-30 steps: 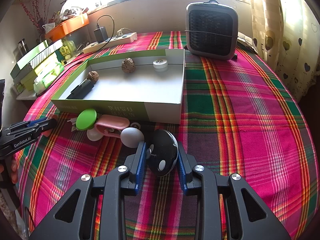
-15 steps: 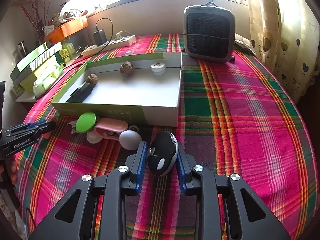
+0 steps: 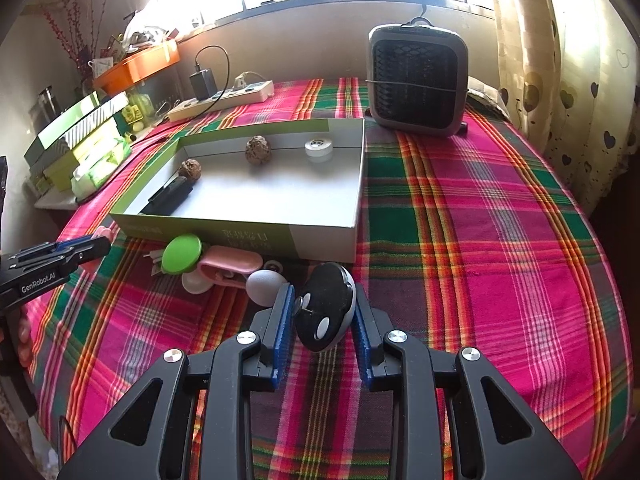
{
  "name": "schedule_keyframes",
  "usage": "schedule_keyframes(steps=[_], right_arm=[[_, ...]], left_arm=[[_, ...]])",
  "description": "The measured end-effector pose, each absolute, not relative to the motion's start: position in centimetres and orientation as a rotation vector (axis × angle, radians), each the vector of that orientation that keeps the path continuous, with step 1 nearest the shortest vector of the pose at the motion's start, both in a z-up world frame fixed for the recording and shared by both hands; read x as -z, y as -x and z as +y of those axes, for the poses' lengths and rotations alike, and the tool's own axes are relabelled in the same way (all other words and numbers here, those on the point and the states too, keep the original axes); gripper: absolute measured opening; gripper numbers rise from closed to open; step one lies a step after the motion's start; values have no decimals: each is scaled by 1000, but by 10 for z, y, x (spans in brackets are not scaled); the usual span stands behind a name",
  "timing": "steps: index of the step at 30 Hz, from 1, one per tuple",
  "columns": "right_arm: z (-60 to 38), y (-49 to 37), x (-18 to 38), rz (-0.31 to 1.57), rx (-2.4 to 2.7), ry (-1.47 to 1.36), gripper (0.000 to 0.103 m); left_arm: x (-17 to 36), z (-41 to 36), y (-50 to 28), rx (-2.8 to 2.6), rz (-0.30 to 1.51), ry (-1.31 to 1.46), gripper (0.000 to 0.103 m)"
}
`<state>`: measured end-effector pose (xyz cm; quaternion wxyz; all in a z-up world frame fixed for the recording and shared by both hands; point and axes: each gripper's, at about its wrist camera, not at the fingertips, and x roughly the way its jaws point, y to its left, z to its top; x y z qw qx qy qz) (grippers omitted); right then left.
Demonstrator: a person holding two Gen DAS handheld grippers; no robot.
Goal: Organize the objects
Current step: 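Carry the pink clip in the left tool and disc in the right tool into the tray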
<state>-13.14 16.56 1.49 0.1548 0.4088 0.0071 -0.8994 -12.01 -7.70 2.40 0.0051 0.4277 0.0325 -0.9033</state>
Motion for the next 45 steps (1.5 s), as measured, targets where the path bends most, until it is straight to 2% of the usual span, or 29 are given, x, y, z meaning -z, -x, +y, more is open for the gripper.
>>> schedule_keyframes(steps=[20,45], right_arm=[[153,145,-39,27,2582,-1078,29],[122,220,-33,104,2514,-1133,29]], left_arm=[[-52,-51,144,2977,60,-1299,21],[-38,-29,220,3013,53,-1417,21]])
